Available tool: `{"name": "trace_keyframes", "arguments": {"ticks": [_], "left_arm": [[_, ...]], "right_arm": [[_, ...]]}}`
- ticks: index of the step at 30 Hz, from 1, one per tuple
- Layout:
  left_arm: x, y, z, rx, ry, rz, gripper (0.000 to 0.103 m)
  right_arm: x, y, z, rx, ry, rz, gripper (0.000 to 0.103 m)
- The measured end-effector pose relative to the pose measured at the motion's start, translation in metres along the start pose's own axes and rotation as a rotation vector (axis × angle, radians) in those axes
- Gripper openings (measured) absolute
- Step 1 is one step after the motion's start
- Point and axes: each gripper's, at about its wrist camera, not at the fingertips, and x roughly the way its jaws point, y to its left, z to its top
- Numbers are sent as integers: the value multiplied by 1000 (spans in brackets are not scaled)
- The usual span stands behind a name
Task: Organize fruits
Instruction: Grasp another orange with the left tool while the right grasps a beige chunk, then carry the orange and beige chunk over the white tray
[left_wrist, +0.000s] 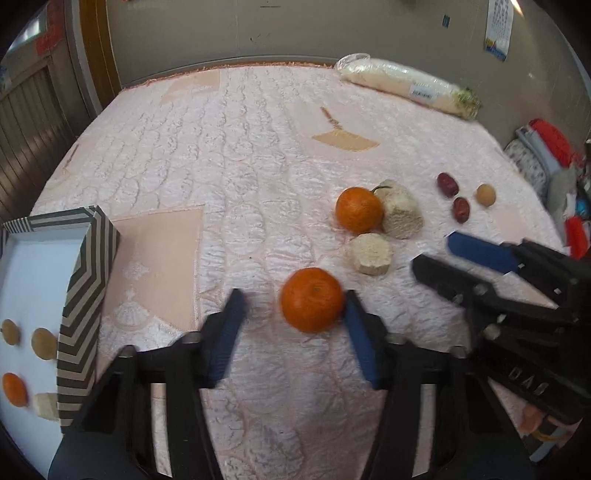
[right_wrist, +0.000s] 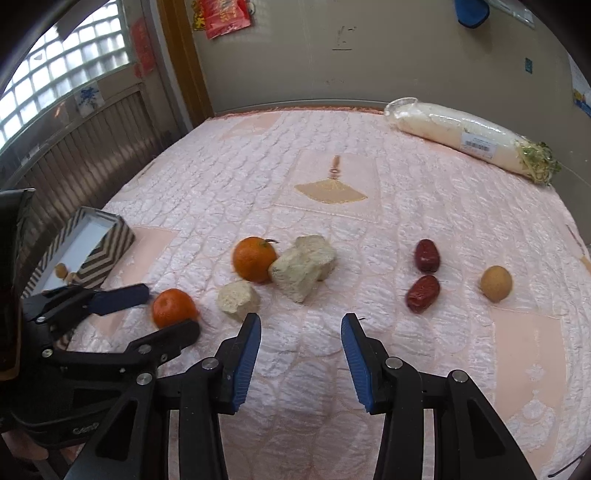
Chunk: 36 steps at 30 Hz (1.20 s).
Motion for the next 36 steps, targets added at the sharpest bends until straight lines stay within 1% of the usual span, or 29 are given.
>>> {"name": "trace_keyframes", "arguments": {"ticks": [1, 4, 8, 12, 14, 15, 17, 20, 22, 27, 32, 36], "left_arm": [[-1, -1, 0, 6, -4, 7, 33], [-8, 0, -1, 13, -25, 51, 33], [-13, 12, -2, -12, -30, 72, 33], [-13, 17, -2, -24, -35, 105, 33], [-12, 17, -2, -28, -28, 86, 33], [-12, 16, -2, -28, -27, 87, 33], [-10, 14, -2, -25, -26, 93, 33], [-8, 15, -3, -42, -19, 81, 33], [-8, 16, -3, -56, -21, 76, 33], [-12, 16, -6, -73, -29, 40, 33], [-20, 19, -13, -76, -40, 3, 33], [-28, 25, -19, -91, -44, -6, 32]], "right_arm": [[0, 3, 0, -9, 2, 11, 44], [2, 12, 1, -39, -1, 31, 44], [8, 23, 4, -69, -2, 72, 44], [20, 30, 9, -87, 14, 89, 44], [28, 32, 11, -93, 32, 91, 38], [29, 34, 11, -106, 25, 77, 36], [30, 38, 11, -133, 22, 44, 26], [28, 38, 9, -127, 12, 33, 26], [24, 37, 7, -124, 3, 11, 26], [3, 35, -4, -91, -38, -32, 26], [-7, 35, -19, -68, -38, -46, 26], [-12, 37, -27, -54, -35, -42, 26]]}}
